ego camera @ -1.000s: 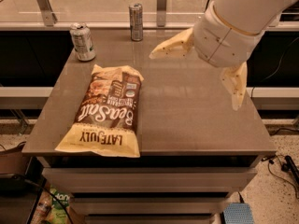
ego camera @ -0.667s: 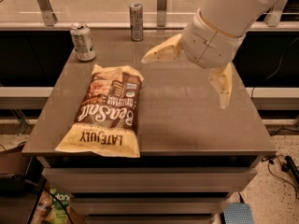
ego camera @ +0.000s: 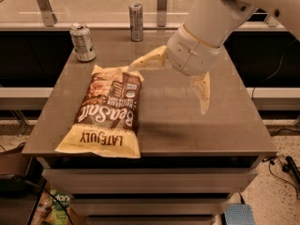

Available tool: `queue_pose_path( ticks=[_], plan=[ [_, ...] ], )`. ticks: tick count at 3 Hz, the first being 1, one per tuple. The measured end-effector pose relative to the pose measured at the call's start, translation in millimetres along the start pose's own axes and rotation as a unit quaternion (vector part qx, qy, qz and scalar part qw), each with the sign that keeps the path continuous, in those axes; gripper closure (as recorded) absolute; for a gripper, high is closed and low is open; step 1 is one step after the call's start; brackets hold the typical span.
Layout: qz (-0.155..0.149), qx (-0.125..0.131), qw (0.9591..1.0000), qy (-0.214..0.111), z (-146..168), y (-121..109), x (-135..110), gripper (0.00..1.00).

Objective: Move brown chip bag near redbull can

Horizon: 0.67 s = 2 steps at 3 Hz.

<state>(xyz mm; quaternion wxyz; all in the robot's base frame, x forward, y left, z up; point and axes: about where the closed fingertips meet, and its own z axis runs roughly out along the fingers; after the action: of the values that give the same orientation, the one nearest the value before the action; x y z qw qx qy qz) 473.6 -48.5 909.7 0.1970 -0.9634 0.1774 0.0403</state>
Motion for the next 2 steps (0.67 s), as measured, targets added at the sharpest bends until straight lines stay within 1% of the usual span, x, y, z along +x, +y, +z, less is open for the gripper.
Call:
queue_pose_path(
  ticks=[1,2],
  plan=[
    [-0.012,0.022,0.9989,-0.04,18.6,-9.4,-7.6,0.0],
    [-0.01,0.023,0.9992,-0.031,17.5,-12.3,-6.5,0.0]
  ],
)
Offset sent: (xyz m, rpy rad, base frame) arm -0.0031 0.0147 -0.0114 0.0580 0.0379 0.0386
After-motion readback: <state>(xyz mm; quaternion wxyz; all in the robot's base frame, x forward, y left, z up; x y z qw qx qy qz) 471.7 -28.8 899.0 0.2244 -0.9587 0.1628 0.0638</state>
